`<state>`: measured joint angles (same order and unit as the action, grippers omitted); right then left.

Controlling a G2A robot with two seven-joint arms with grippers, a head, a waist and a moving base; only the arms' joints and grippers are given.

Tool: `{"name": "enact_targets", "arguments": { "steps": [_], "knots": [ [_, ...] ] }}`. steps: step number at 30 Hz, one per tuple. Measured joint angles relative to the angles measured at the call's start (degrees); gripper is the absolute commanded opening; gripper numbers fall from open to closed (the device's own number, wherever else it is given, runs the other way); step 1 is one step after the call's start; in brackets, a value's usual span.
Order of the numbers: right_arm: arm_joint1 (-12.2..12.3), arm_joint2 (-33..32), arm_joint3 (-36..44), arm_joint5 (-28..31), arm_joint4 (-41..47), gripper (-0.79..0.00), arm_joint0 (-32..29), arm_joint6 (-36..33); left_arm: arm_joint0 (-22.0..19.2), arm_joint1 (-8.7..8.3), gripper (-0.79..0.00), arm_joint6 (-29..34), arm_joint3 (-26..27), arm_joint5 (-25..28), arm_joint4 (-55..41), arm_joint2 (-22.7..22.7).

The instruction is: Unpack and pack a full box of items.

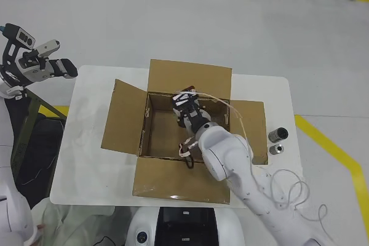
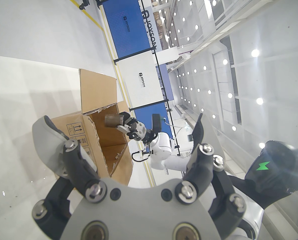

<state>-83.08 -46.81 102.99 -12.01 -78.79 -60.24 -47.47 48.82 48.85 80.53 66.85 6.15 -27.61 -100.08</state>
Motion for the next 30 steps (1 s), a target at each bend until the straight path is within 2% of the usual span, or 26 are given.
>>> {"name": "enact_targets", "arguments": {
  "steps": [11, 19, 30],
  "knots": [
    [-3.32, 4.74, -13.64, -0.70, 5.52, -0.785, 6.61, -0.39, 0.00, 0.00, 0.000, 0.00, 0.00, 0.00, 0.00, 0.00],
    [-5.19, 5.50, -21.56, -0.60, 9.30, -0.785, 8.96, 3.24, 0.00, 0.00, 0.000, 0.00, 0.00, 0.00, 0.00, 0.00],
    [-7.12, 7.43, -26.97, 1.03, 11.01, -0.785, 10.48, 3.94, 0.00, 0.00, 0.000, 0.00, 0.00, 0.00, 0.00, 0.00]
  ]
}}
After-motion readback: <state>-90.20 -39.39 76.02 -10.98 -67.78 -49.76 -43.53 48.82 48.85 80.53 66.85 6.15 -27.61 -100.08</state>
